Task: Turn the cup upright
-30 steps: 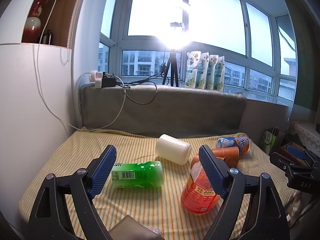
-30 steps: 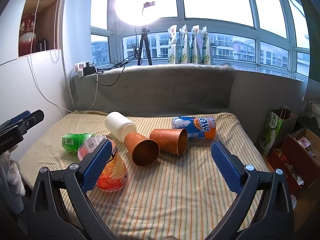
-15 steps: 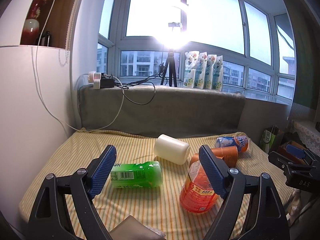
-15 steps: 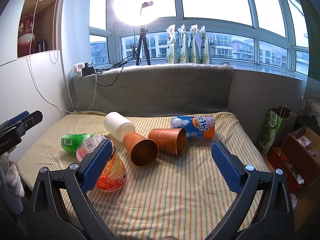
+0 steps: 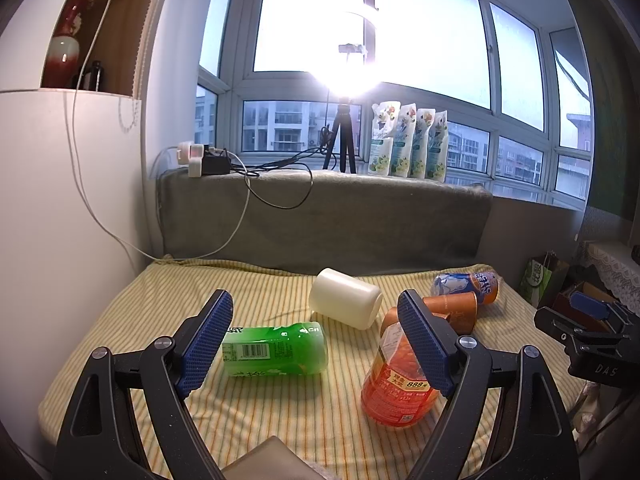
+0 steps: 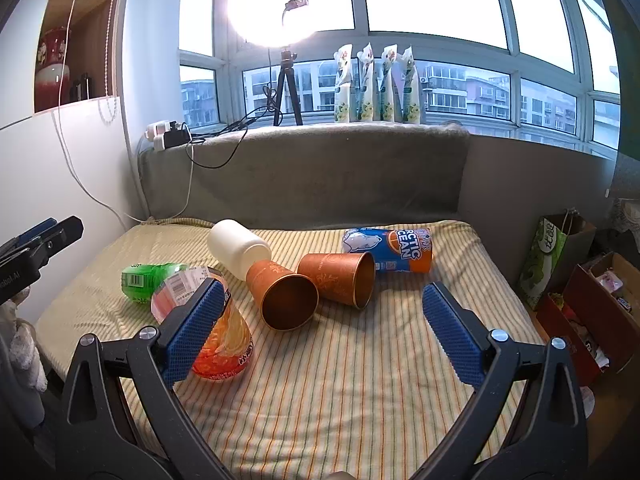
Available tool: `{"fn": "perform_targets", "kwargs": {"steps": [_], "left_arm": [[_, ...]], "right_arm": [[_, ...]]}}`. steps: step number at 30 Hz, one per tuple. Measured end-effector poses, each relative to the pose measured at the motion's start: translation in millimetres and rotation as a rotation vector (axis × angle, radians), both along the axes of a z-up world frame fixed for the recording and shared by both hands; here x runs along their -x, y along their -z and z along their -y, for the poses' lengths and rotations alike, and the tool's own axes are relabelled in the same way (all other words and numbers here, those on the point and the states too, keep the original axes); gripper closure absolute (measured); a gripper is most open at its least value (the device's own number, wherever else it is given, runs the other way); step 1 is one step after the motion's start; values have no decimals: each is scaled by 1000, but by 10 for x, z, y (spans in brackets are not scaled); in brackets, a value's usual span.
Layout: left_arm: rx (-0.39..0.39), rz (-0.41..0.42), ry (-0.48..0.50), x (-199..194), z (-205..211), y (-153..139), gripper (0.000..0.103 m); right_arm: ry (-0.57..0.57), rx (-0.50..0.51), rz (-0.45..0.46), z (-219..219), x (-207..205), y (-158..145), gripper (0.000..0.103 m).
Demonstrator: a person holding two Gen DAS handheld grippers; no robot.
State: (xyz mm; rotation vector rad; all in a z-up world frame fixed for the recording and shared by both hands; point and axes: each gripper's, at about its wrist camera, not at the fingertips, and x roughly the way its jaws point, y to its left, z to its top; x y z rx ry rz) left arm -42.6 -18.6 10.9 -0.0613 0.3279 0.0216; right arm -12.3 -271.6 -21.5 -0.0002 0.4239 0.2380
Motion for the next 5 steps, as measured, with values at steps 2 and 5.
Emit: {"fn": "perform_targets", "kwargs": {"steps": [2,5], "left_arm": [[-7,6,-8,2,3,-1,18],[-15,11,-11,-1,-9,8,18]], "right_arm": [[-2,1,-4,-7,-14,27,2],[-3,3,-9,-19,-24,48,2]]}}
